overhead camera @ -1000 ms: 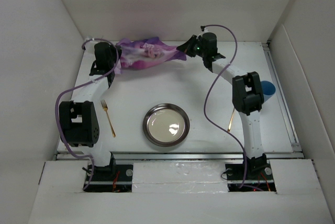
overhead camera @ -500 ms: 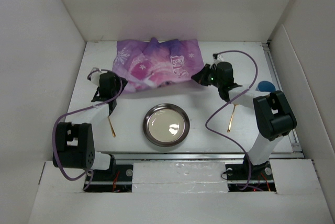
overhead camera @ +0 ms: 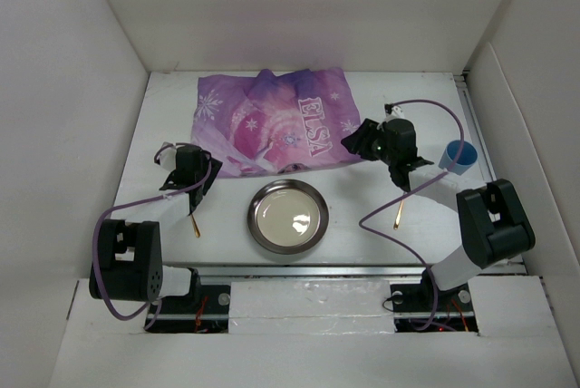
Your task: Set the dinner table for one person
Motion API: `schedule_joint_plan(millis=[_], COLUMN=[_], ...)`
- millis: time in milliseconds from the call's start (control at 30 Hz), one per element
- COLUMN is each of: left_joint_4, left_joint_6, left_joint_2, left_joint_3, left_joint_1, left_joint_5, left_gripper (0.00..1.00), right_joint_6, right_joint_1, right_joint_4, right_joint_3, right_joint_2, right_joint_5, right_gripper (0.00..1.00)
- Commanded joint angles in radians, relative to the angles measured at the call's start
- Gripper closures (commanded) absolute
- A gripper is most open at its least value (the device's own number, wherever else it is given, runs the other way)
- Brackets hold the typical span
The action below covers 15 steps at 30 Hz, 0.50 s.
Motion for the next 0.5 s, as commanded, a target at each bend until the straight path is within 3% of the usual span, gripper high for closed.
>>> schedule_joint_plan(millis=[0, 100, 467], left_joint_4=[-0.09, -0.168, -0.162], left_joint_6=[-0.05, -0.074, -0.166], left_joint_2=[0.009, 0.041, 0.166], left_joint_3=[0.036, 0.075, 0.131], left_joint_1=[0.004, 0.004, 0.05], left_joint_5=[-0.041, -0.074, -0.066], left_gripper=[0.46, 0.5, 0.49], right_joint_6=[0.022, 0.052, 0.154], right_joint_1=[-0.017, -0.039, -0.125], right_joint_4=[-0.075, -0.079, 0.023], right_joint_3=[-0.045, -0.11, -0.15], right_joint_2=[-0.072, -0.088, 0.007], right_joint_5=[0.091, 0.083, 0.013], right_gripper=[0.43, 0.43, 0.43])
